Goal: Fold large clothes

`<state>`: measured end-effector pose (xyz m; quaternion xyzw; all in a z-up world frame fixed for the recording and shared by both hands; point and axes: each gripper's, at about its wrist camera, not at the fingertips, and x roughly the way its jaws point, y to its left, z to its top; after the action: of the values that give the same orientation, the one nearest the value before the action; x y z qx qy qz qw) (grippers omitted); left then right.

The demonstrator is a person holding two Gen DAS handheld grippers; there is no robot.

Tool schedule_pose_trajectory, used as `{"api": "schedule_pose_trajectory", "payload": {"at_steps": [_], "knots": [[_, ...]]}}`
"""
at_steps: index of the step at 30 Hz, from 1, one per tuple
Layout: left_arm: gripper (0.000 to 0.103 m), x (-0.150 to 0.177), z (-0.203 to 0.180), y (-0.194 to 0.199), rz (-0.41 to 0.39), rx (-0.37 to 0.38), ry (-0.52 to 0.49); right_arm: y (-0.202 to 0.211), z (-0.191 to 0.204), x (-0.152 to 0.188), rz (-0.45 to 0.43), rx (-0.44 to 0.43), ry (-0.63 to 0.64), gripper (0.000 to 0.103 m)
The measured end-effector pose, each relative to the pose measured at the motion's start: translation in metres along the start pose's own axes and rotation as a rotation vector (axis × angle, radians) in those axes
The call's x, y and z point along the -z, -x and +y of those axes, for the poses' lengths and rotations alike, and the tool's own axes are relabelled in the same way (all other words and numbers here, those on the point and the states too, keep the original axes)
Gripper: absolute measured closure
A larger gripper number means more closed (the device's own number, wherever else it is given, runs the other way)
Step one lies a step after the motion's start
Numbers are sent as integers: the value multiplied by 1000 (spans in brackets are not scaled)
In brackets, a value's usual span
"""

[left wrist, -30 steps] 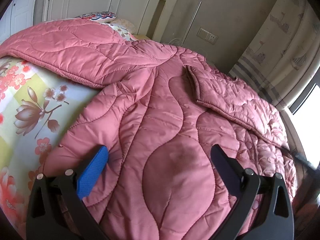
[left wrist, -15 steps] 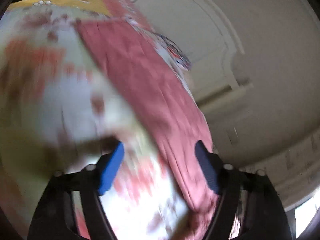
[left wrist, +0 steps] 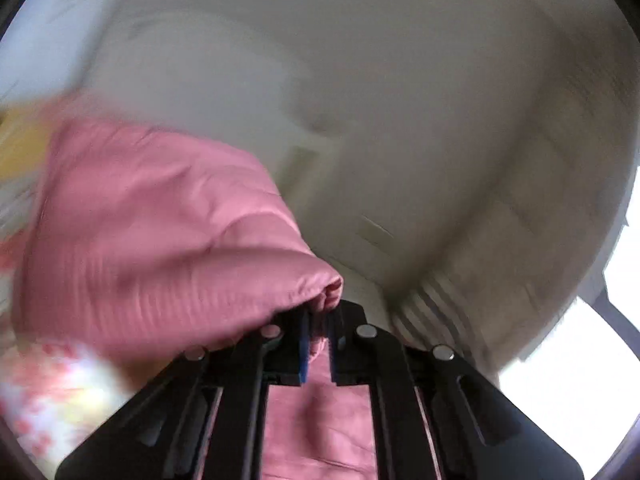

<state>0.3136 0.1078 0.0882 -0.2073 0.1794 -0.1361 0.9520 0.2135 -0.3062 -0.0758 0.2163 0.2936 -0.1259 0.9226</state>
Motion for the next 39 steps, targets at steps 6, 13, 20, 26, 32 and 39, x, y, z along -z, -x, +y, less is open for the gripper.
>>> {"api": "schedule_pose_trajectory", "payload": {"at_steps": [6, 13, 20, 26, 32, 39], "knots": [[31, 102, -132, -59, 347, 175, -345, -2, -5, -6, -1, 2, -23, 5], [16, 139, -80, -2, 257, 28, -432, -2, -5, -1, 7, 1, -27, 5], [14, 122, 52, 5, 330, -225, -175, -5, -5, 0, 10, 1, -28, 5], [14, 156, 86, 2, 412, -217, -104, -1, -1, 2, -18, -10, -10, 5], [10, 157, 88, -9, 418, -202, -76, 9, 10, 0, -34, -38, 17, 8], [7, 156, 86, -8, 422, -202, -84, -21, 32, -38, 92, -187, -115, 9]]}}
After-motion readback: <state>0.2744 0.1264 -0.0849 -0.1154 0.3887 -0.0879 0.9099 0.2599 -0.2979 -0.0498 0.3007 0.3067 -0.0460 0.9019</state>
